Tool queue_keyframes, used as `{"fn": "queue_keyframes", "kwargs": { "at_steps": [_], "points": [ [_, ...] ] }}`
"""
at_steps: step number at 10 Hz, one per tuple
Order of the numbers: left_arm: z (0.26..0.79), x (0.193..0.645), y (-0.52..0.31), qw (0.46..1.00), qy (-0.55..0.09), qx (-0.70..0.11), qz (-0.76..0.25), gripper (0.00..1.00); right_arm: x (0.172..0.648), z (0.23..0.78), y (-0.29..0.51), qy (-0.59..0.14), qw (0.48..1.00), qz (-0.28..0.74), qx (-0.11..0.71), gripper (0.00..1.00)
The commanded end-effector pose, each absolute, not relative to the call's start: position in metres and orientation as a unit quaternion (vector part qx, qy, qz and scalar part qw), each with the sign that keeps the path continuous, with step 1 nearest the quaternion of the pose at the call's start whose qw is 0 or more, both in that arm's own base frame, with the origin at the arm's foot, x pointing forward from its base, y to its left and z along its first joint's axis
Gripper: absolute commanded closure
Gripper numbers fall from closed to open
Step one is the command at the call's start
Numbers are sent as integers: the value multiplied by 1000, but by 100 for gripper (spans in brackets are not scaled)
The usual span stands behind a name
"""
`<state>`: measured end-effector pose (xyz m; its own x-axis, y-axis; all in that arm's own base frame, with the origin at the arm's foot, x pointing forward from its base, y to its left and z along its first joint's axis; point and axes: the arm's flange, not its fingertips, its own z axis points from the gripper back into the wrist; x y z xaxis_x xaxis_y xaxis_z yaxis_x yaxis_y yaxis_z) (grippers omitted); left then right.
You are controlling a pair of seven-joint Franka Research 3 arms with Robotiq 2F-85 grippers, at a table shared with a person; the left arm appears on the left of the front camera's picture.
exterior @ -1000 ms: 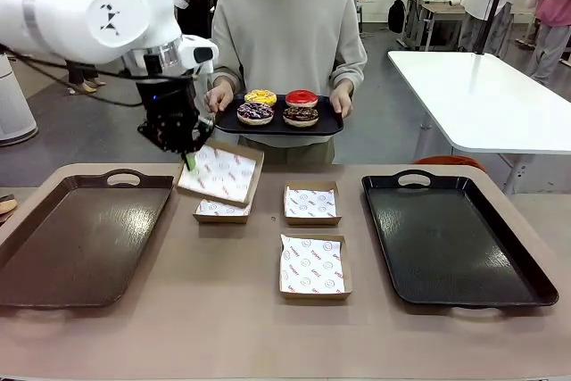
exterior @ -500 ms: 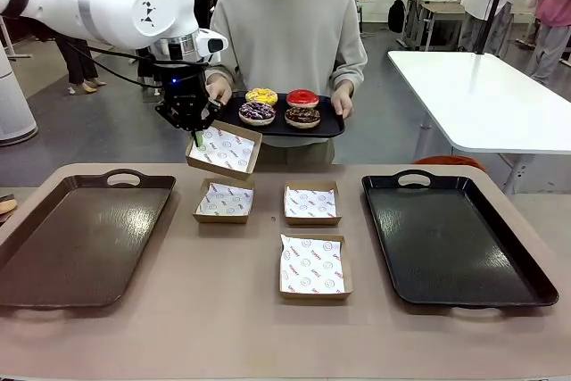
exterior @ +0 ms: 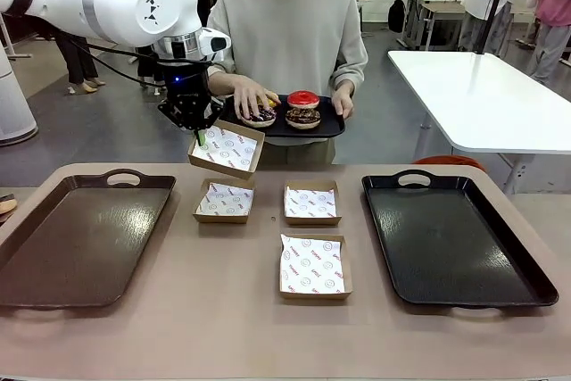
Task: Individually package the donuts and arrange them on the tray.
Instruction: Place the picked Paper togo box on the Handle tray while simultaneously picking up another Paper togo box from the table with the other hand.
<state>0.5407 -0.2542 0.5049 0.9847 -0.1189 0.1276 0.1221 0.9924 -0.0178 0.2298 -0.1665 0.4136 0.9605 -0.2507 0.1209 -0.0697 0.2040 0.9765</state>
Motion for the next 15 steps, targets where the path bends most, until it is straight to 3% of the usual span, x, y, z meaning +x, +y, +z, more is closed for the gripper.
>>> {"fn": "queue_keyframes", "kwargs": {
  "at_steps": [1, 15],
  "points": [
    [504, 536, -249, 996, -67, -12, -58, 100, 230, 414, -167, -131, 758, -58, 636, 0],
    [504, 536, -249, 996, -67, -12, -58, 100, 230, 414, -167, -131, 758, -58, 636, 0]
  ]
}}
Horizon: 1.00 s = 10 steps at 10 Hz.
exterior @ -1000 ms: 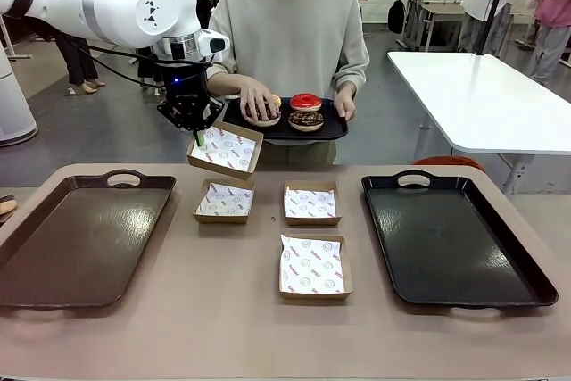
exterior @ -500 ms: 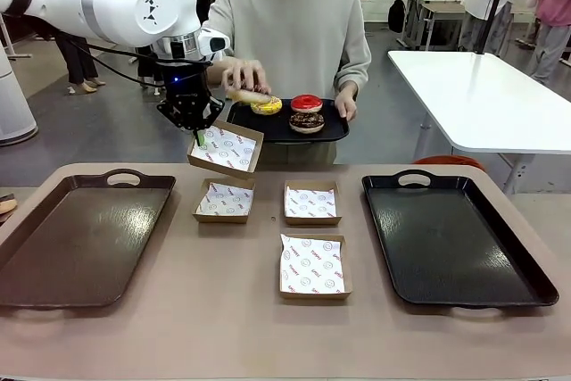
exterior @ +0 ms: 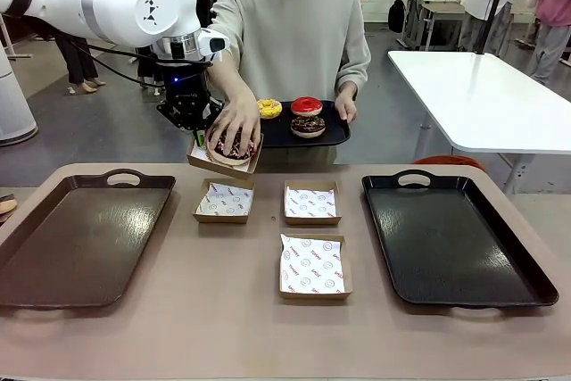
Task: Individually package the donuts and arrange them on the tray.
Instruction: Place the picked Paper togo box on the Handle tray while simultaneously picking up another Paper togo box from the table with the other hand.
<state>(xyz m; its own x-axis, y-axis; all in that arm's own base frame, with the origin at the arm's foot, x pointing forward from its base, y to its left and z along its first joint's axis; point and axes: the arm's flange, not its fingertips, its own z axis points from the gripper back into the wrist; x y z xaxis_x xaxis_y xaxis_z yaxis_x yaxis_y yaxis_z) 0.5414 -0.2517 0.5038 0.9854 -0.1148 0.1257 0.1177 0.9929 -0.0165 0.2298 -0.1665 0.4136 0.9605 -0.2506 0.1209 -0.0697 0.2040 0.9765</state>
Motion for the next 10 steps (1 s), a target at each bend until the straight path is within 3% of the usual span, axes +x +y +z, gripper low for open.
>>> {"fn": "queue_keyframes", "kwargs": {
  "at_steps": [1, 10],
  "points": [
    [504, 536, -249, 996, -67, -12, -58, 100, 230, 414, -167, -131, 758, -58, 636, 0],
    [504, 536, -249, 996, -67, -12, -58, 100, 230, 414, -167, -131, 758, -58, 636, 0]
  ]
}}
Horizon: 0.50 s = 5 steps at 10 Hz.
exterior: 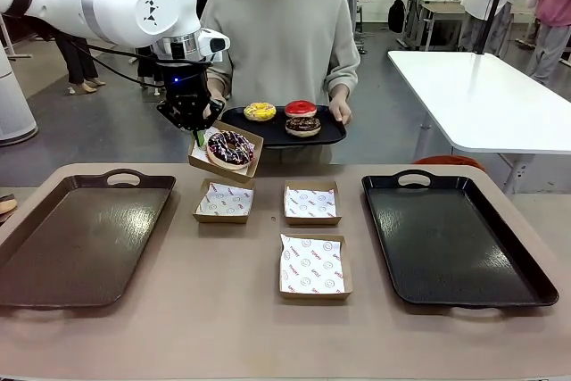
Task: Individually package the donuts and arrange them on the tray.
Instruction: Place the picked Paper togo box on the Handle tray while simultaneously picking up another Paper togo box from the table with the other hand.
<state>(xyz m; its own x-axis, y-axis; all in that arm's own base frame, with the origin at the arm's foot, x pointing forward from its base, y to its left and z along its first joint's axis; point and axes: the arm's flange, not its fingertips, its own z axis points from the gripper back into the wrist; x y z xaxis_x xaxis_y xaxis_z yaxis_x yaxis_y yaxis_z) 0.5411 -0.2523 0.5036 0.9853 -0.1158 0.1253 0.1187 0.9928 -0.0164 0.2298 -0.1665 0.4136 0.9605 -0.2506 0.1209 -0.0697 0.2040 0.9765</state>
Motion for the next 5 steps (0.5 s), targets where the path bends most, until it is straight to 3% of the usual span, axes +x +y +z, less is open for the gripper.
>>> {"fn": "queue_keyframes", "kwargs": {
  "at_steps": [1, 5],
  "points": [
    [504, 536, -249, 996, -67, -12, -58, 100, 230, 414, -167, -131, 758, -58, 636, 0],
    [504, 541, -252, 996, -62, -12, -59, 99, 230, 414, -167, -128, 765, -59, 628, 0]
  ]
}}
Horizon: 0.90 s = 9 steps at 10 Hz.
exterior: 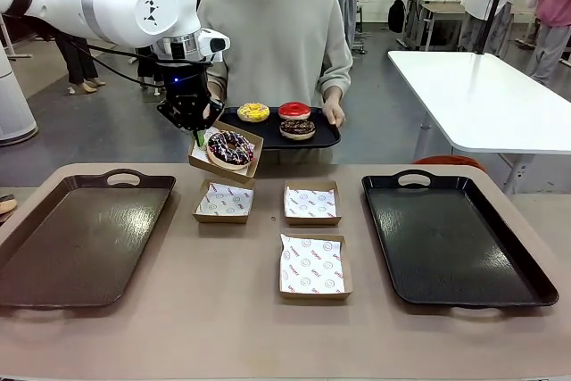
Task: Individually package the donuts and arrange them on the tray.
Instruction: Place the picked Paper togo box on the Handle tray while simultaneously picking up another Paper togo box from the table with the other hand.
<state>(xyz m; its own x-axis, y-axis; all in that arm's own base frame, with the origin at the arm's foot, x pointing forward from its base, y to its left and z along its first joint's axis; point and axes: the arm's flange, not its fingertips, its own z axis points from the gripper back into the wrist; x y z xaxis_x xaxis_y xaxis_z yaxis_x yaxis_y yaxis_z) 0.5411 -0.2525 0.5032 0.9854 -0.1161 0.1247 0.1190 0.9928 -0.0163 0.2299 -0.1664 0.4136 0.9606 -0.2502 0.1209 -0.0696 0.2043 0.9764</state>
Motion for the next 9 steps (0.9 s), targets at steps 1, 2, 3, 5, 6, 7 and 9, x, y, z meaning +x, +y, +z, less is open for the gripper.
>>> {"fn": "queue_keyframes", "kwargs": {
  "at_steps": [1, 2, 3, 5, 6, 7, 9],
  "points": [
    [511, 533, -248, 996, -60, 6, -68, 99, 240, 425, -152, -124, 787, -39, 602, 0],
    [525, 519, -235, 996, -55, 5, -67, 99, 251, 443, -132, -94, 809, -12, 580, 0],
    [537, 500, -218, 997, -51, 4, -64, 99, 264, 463, -111, -71, 828, 8, 555, 0],
    [551, 467, -173, 998, -33, -1, -57, 99, 297, 498, -64, -23, 873, 25, 486, 0],
    [552, 459, -152, 998, -30, -1, -47, 99, 313, 514, -38, -11, 889, 30, 458, 0],
    [548, 454, -132, 999, -25, -6, -42, 99, 326, 528, -9, 2, 904, 33, 426, 0],
    [533, 448, -95, 999, -24, -15, -39, 99, 350, 543, 55, 15, 933, 34, 357, 0]
  ]
}}
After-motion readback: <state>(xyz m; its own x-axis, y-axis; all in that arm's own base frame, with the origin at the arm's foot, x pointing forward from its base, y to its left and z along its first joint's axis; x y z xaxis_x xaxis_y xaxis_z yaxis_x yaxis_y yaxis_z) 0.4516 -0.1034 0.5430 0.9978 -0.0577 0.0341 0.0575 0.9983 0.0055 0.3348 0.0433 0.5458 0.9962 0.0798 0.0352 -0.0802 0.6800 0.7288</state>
